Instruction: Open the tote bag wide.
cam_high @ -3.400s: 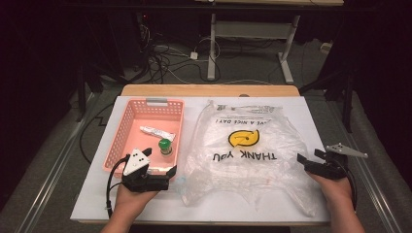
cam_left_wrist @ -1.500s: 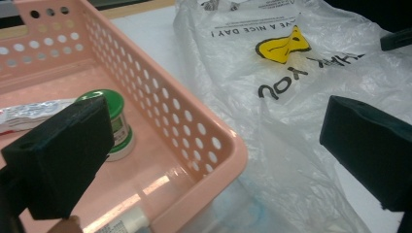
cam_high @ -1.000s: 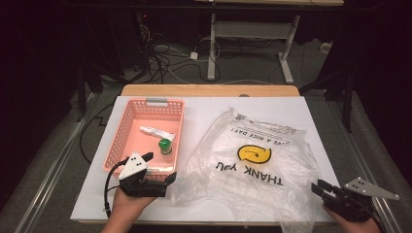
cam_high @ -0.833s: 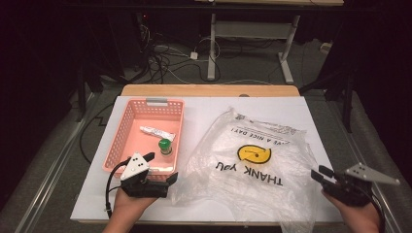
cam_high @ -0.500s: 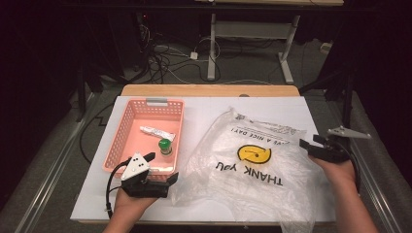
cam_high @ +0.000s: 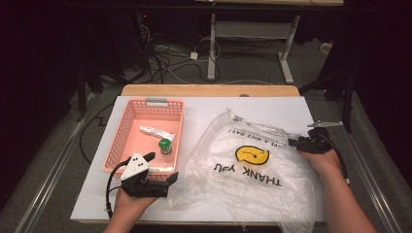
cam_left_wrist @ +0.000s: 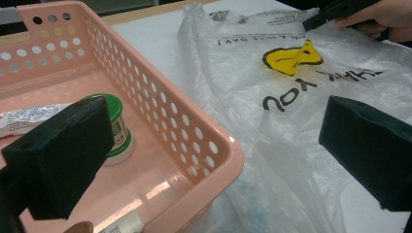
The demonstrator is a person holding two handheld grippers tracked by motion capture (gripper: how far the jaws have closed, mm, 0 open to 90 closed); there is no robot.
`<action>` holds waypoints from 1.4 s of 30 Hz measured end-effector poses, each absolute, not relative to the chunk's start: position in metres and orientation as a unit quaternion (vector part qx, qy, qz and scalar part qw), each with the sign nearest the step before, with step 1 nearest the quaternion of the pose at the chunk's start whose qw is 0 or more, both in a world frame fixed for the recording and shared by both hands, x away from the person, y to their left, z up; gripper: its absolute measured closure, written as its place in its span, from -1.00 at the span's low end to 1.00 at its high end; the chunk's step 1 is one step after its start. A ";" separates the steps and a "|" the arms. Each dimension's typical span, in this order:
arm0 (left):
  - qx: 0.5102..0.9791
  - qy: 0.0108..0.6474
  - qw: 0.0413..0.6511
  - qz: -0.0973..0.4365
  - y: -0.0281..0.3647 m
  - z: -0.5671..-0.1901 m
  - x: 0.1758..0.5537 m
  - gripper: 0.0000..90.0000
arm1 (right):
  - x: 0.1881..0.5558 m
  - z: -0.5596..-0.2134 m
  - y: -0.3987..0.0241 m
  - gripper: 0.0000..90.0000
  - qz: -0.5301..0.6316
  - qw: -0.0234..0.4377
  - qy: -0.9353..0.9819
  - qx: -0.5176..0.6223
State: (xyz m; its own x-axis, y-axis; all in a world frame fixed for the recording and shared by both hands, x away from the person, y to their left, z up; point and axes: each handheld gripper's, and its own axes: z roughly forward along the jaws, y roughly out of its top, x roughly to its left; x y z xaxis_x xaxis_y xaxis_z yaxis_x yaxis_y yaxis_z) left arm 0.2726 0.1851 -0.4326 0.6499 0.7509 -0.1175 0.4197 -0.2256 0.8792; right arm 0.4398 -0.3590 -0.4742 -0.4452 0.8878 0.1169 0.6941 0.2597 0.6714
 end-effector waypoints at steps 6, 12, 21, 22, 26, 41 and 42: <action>0.763 0.381 0.494 0.170 0.185 -0.430 0.271 -1.00 | 0.437 -0.470 -0.351 0.99 0.339 0.179 0.781 0.493; 0.761 0.385 0.496 0.164 0.185 -0.431 0.272 -1.00 | 0.444 -0.465 -0.373 0.99 0.348 0.214 0.740 0.535; 0.765 0.372 0.499 0.166 0.181 -0.429 0.271 -1.00 | 0.443 -0.468 -0.407 0.99 0.337 0.240 0.700 0.582; 0.765 0.371 0.499 0.165 0.181 -0.429 0.271 -1.00 | 0.436 -0.466 -0.410 0.99 0.334 0.247 0.699 0.582; 0.763 0.374 0.502 0.160 0.179 -0.431 0.272 -1.00 | 0.413 -0.467 -0.413 0.94 0.330 0.253 0.699 0.581; 0.753 0.384 0.510 0.159 0.183 -0.434 0.271 -1.00 | 0.332 -0.450 -0.415 -0.42 0.400 0.272 0.696 0.530; 0.753 0.384 0.510 0.160 0.184 -0.434 0.271 -1.00 | 0.328 -0.450 -0.413 -0.50 0.405 0.275 0.697 0.524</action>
State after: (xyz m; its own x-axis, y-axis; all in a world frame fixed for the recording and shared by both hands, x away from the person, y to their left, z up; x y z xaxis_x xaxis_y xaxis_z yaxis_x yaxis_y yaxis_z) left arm 0.2715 0.1836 -0.4345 0.6532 0.7421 -0.1507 0.4156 -0.1850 0.8905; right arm 0.3282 -0.4134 -0.4497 -0.2999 0.9531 0.0401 0.5079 0.1239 0.8525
